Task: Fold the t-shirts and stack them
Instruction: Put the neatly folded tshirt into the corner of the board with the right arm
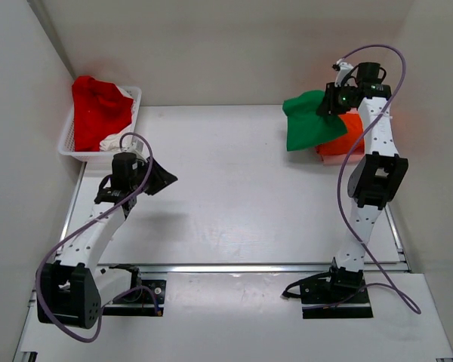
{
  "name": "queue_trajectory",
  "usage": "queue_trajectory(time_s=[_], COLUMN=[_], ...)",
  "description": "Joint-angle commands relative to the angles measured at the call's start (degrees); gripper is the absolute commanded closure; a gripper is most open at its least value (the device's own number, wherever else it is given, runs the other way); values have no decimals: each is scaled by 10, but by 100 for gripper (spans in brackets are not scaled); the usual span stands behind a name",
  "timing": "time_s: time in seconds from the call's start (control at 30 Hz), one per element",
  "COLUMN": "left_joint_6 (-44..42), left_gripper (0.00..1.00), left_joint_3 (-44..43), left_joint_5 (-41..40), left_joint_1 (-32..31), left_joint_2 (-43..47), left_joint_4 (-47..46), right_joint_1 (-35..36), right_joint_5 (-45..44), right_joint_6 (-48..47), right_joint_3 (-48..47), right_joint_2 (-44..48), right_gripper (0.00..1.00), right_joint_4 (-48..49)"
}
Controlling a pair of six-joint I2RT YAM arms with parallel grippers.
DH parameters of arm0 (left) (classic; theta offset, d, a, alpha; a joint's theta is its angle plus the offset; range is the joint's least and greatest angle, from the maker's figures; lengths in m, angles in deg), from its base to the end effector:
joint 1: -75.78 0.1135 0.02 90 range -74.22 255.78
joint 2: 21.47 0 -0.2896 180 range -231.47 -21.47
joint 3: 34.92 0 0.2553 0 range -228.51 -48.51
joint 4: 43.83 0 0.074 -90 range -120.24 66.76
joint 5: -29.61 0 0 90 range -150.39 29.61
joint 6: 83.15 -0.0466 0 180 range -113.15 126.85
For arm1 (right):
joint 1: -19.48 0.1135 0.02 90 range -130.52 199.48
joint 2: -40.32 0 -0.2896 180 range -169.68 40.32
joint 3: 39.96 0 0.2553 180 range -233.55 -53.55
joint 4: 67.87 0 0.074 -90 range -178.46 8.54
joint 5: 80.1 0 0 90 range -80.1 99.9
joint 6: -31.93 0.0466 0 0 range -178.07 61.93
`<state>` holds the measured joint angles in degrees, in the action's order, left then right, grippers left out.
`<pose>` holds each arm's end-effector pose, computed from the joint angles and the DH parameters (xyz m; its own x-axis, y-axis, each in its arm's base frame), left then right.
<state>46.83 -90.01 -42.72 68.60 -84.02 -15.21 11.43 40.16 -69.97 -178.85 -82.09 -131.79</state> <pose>0.2317 -0.0434 0.2676 -0.6806 -0.5313 -0.5044 -0.0977 0.7482 -0.6563 0.4957 -0.0464 0.3463 -0.6690 -0.0853 -0.7384 -0.3623 0.9048 0.2237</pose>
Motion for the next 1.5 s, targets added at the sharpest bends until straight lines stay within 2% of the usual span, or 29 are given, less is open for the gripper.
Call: queue_trajectory(time_s=[0.0, 0.07, 0.2, 0.5, 0.7, 0.9, 1.13, 1.3, 1.37, 1.4, 1.47], left_joint_6=[-28, -44, -54, -49, -45, -50, -42, -47, -48, -47, -42], left_gripper=[61, 61, 61, 61, 61, 61, 60, 60, 60, 60, 59], left_joint_3=[-12, -24, -29, -7, -5, -4, 3, 1, 4, 1, 3], left_joint_5=[11, 10, 9, 8, 8, 3, 4, 8, 2, 8, 4], left_joint_1=[-6, -9, -8, -31, -35, -29, -35, -31, -30, -28, -27], left_joint_2=[-12, -25, -47, -79, -67, -70, -74, -78, -79, -77, -77], left_joint_4=[15, 27, 26, -1, 4, 5, -3, 0, 2, -1, -3], right_joint_1=[-32, -48, -75, -114, -131, -131, -125, -97, -85, -83, -79], right_joint_5=[21, 28, 26, 54, 25, -47, -99, -237, -297, -303, -300], right_joint_6=[-29, -23, -44, -34, -49, -69, -84, -119, -125, -127, -115], right_joint_3=[-101, -87, -122, -100, -113, -86, -84, 13, 37, 47, 63], right_joint_2=[-71, -71, -106, -65, -52, -52, -106, -87, -78, -76, -55], right_gripper=[100, 100, 100, 100, 100, 100, 100, 100, 96, 88, 62], right_joint_4=[-23, 0, -32, 11, 1, 19, 63, 202, 243, 267, 294])
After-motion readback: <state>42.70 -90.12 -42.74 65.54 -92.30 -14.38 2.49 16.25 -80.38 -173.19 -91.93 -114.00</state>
